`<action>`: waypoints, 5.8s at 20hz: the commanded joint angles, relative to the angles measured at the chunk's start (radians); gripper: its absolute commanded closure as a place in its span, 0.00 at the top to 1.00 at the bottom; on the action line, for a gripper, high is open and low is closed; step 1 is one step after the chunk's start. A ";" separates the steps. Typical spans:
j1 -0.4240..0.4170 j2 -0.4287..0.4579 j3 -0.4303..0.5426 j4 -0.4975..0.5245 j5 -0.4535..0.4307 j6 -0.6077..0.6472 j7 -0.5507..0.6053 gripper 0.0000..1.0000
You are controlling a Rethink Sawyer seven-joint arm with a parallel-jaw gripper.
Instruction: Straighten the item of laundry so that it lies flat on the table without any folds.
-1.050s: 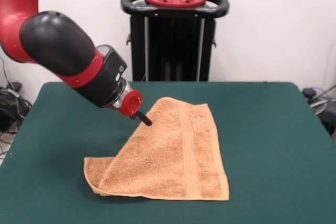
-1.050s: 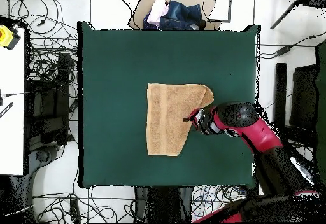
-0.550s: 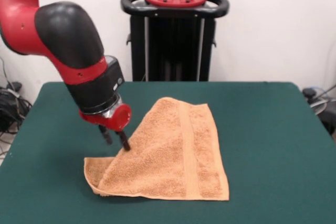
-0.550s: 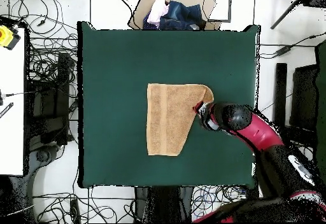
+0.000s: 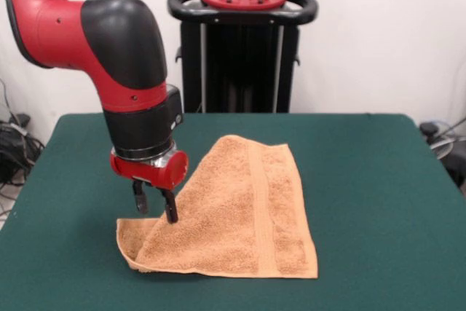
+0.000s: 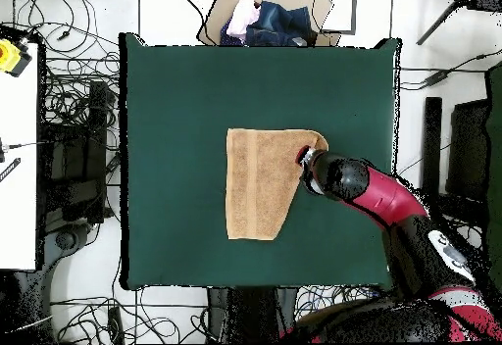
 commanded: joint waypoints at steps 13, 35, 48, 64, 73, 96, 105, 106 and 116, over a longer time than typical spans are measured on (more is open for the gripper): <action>0.044 0.006 -0.050 0.001 0.026 -0.041 0.162 1.00; -0.066 0.048 0.032 -0.083 -0.040 -0.005 0.005 1.00; -0.067 0.050 0.030 -0.099 -0.044 0.014 0.002 1.00; -0.110 0.050 0.103 0.004 0.061 0.084 0.071 1.00; -0.147 0.066 0.147 0.029 0.132 0.178 0.074 1.00; -0.160 0.050 0.158 0.064 0.122 0.135 0.083 1.00; -0.151 0.049 0.151 0.058 0.115 0.115 0.088 1.00; -0.150 0.049 0.149 0.057 0.112 0.113 0.086 1.00; -0.148 0.057 0.137 0.026 0.072 0.074 0.056 1.00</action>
